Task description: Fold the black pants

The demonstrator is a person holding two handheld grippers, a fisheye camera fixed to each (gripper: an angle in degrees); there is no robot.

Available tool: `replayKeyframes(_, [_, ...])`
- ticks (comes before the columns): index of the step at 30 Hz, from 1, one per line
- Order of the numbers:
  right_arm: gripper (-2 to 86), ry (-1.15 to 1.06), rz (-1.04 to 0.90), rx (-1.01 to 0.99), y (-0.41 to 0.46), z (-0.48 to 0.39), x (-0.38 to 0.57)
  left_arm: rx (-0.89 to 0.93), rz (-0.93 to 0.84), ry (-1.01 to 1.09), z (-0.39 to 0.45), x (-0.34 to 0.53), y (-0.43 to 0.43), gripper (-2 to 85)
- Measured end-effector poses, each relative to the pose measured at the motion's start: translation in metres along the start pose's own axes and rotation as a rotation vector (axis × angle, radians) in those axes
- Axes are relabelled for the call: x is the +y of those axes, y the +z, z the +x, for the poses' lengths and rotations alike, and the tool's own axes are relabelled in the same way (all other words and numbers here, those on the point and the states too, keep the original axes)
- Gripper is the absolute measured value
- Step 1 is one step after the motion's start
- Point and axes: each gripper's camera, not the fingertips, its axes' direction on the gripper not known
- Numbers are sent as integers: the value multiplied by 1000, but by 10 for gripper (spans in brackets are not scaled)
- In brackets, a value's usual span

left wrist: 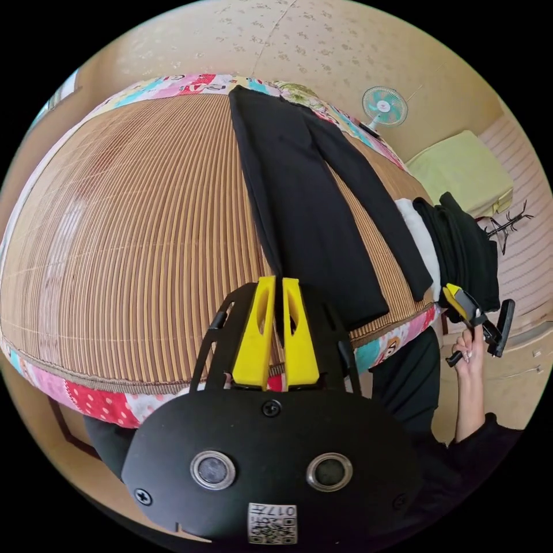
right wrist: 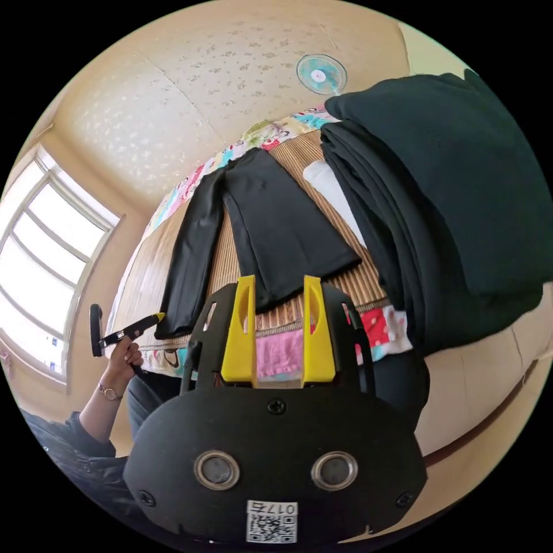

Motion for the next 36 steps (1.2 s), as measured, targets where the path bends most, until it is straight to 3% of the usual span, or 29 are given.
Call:
replayKeyframes(4, [52, -63, -180, 32, 72, 3, -5, -10, 9, 22, -9, 36, -22, 8])
replayKeyframes(7, [21, -99, -263, 12, 53, -9, 9, -7, -6, 39, -13, 72, -48, 8])
replayKeyframes(12, [12, -167, -450, -250, 9, -19, 83, -30, -75, 98, -15, 152, -95, 13])
replayKeyframes(15, [22, -165, -354, -258, -37, -8, 110, 34, -102, 70, -25, 198, -128, 26])
replayKeyframes(18, [70, -50, -158, -192, -77, 27, 100, 59, -7, -3, -40, 231, -174, 59])
replayKeyframes(20, [110, 2, -128, -172, -79, 47, 88, 51, 45, -30, -46, 239, -197, 79])
replayKeyframes(23, [135, -4, -258, -146, -43, 65, 67, 84, 105, -41, -47, 237, -224, 88])
replayKeyframes(25, [138, -27, -518, -120, 1, 65, 65, 185, 173, -31, -39, 233, -240, 89])
replayKeyframes(27, [116, -96, -545, -105, 1, 52, 70, 262, 216, -11, -29, 231, -248, 90])
replayKeyframes(33, [40, -63, -284, -236, -83, 42, 117, 507, 186, 9, 11, 210, -243, 106])
replayKeyframes(36, [33, -210, -184, -317, -120, 23, 137, 478, 123, 68, 47, 187, -228, 123])
